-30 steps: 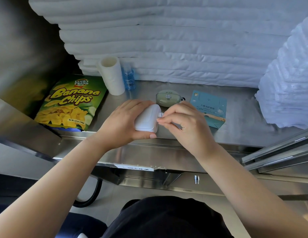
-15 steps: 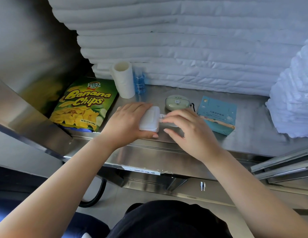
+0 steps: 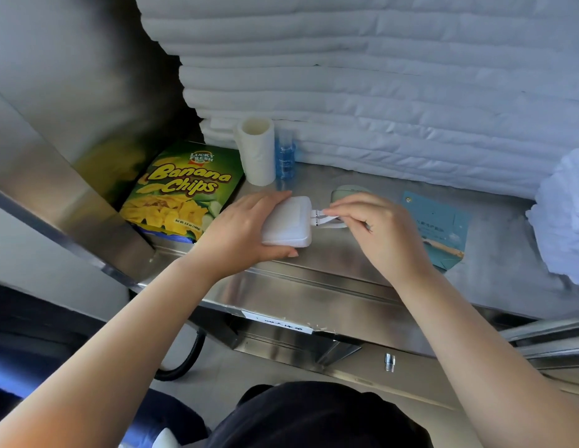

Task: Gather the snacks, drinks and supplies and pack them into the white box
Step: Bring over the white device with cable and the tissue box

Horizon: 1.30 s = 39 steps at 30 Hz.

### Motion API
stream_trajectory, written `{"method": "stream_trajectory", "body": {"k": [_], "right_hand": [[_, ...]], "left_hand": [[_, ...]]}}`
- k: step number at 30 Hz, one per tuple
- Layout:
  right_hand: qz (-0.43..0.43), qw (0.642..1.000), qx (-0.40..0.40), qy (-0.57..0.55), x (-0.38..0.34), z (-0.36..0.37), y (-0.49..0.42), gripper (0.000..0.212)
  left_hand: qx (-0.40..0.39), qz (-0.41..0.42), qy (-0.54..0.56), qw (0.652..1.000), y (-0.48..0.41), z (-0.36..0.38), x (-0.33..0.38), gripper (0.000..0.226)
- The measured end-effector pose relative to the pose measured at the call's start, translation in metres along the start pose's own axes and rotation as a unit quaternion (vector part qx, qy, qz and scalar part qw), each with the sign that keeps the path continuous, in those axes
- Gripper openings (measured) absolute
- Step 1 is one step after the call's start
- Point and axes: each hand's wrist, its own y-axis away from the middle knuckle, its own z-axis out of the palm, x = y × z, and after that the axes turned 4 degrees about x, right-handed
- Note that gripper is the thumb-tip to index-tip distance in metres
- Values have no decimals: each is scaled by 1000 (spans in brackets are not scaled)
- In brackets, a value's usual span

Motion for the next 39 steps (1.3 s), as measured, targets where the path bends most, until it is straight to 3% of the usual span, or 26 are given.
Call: {"method": "stream_trajectory", "body": {"k": [6, 11, 16, 20, 31, 39], "right_hand": [[17, 1000, -3, 6, -1, 1, -5, 25], [18, 999, 35, 0, -5, -4, -15, 26], [-62, 994, 64, 63, -8, -2, -13, 34], [-139, 985, 55, 91, -11, 10, 0, 28], [-75, 991, -25, 105, -6, 22, -2, 42], [-63, 994, -39, 81, -7, 20, -1, 45]], "left_hand": [[39, 27, -60, 997, 17, -9, -10, 75], [127, 113, -112, 979, 22, -11, -5, 53], [177, 153, -135, 963, 27, -6, 0, 43], [198, 144, -87, 966, 26, -6, 9, 35], [182, 91, -43, 978, 10, -11, 13, 27], [191, 55, -44, 979, 12, -9, 14, 27]]}}
